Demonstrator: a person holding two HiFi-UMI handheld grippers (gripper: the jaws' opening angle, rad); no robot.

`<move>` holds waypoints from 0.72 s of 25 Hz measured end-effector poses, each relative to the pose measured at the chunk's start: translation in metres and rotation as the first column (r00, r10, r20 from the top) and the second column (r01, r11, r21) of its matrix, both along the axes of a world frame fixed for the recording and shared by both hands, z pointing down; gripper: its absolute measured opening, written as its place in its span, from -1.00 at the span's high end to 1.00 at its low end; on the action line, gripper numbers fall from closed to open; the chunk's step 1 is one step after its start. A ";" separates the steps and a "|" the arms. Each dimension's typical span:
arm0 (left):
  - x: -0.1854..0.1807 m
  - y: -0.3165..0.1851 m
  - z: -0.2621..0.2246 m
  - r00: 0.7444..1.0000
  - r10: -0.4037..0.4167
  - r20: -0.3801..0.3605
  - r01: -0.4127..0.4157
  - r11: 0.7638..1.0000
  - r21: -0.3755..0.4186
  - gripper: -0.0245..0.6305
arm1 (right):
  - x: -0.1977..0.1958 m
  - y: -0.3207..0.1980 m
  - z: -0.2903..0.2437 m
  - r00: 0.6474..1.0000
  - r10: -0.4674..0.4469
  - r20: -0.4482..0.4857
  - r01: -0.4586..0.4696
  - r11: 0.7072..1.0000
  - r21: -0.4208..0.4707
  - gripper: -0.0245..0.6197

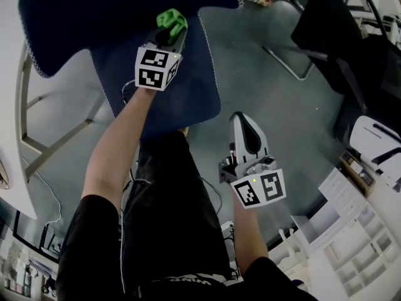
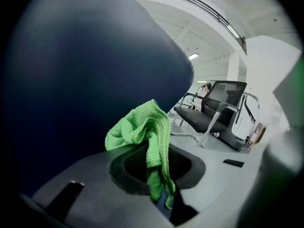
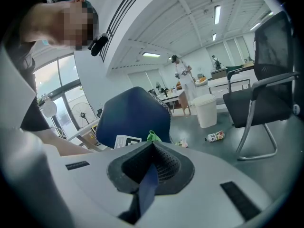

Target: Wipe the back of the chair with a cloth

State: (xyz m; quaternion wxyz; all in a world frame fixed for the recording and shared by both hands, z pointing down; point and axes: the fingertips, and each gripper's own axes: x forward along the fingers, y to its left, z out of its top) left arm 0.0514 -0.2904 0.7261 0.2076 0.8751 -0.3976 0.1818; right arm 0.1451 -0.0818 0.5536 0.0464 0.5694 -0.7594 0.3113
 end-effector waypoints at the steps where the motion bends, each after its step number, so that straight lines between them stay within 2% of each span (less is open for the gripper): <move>1: 0.008 0.000 -0.003 1.000 0.013 -0.009 -0.014 1.000 -0.002 0.73 | 0.003 0.002 0.000 1.000 0.004 -0.001 -0.004 1.000 0.000 0.93; 5: 0.032 0.008 -0.016 0.996 0.071 -0.050 -0.072 0.997 -0.010 0.73 | 0.007 0.007 -0.001 1.000 0.001 -0.006 -0.001 1.000 0.000 0.93; 8: 0.031 0.018 -0.029 0.994 0.094 -0.049 -0.094 0.996 -0.008 0.73 | 0.008 0.008 -0.008 1.000 -0.006 -0.013 0.006 1.000 0.015 0.93; 14: -0.007 0.043 -0.067 0.999 0.010 -0.043 -0.012 0.999 -0.046 0.73 | 0.005 0.008 -0.040 1.000 -0.024 -0.018 0.025 0.999 0.037 0.93; 18: -0.032 0.049 -0.113 0.999 -0.029 -0.036 0.029 0.999 -0.025 0.73 | 0.001 0.001 -0.072 0.998 -0.051 -0.030 0.053 0.995 0.080 0.93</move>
